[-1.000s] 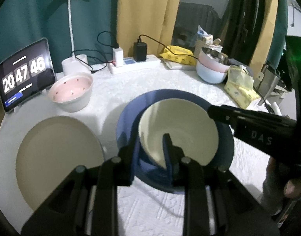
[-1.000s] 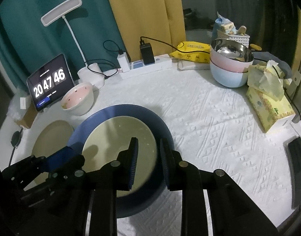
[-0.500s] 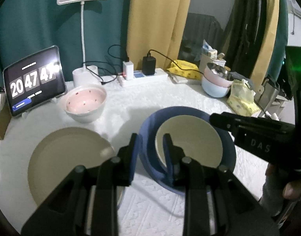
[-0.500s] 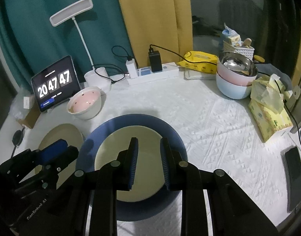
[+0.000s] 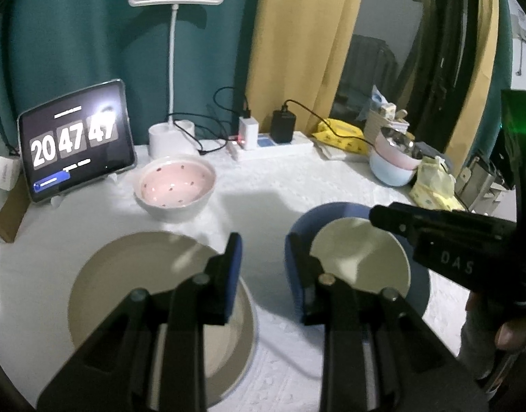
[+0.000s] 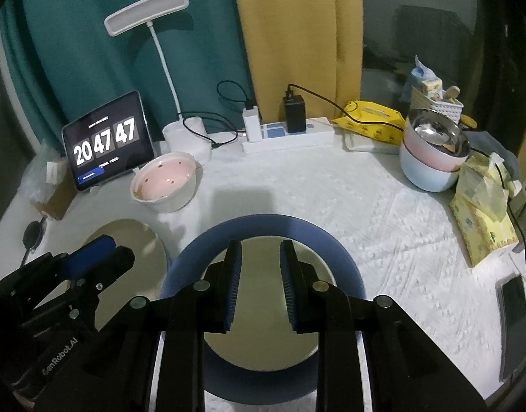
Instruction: Organize plates and bowls
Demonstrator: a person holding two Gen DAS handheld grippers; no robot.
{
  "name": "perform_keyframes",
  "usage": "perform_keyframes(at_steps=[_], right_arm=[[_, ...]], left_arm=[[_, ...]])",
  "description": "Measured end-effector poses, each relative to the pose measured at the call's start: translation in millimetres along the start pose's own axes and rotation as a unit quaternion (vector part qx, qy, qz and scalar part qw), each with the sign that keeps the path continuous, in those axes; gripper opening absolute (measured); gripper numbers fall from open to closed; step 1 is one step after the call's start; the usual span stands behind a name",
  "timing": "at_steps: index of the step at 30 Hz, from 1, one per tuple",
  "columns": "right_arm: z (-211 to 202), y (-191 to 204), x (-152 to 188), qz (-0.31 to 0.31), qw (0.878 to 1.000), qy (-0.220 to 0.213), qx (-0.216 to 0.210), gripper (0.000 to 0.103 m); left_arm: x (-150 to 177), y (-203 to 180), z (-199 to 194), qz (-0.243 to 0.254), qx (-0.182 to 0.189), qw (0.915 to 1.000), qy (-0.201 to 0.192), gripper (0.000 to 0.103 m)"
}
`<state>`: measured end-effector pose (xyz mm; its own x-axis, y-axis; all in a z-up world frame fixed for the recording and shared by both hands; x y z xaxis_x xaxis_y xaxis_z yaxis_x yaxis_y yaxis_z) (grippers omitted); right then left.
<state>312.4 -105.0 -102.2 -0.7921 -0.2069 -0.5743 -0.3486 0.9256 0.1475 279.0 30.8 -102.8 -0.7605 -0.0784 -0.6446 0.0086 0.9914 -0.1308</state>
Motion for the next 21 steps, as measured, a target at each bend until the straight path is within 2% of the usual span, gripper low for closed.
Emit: perform_keyframes(at_steps=[21], right_arm=[[31.9, 40.7, -29.1, -0.028, 0.999, 0.019, -0.001, 0.024]], left_arm=[[-21.0, 56.9, 16.4, -0.028, -0.016, 0.9995, -0.002, 0.028]])
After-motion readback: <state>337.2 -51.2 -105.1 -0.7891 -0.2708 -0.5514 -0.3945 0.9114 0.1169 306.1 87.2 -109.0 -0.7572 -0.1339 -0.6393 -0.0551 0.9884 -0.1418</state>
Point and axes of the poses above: each gripper's, at about its wrist camera, not at the fingertips, and z roughly the way its jaws point, y to its left, x to its underside, the point moved 5 cm from there along z, roughly the way its jaws point, and after that the axes turned 10 degrees about y, right-handed, at the moved point
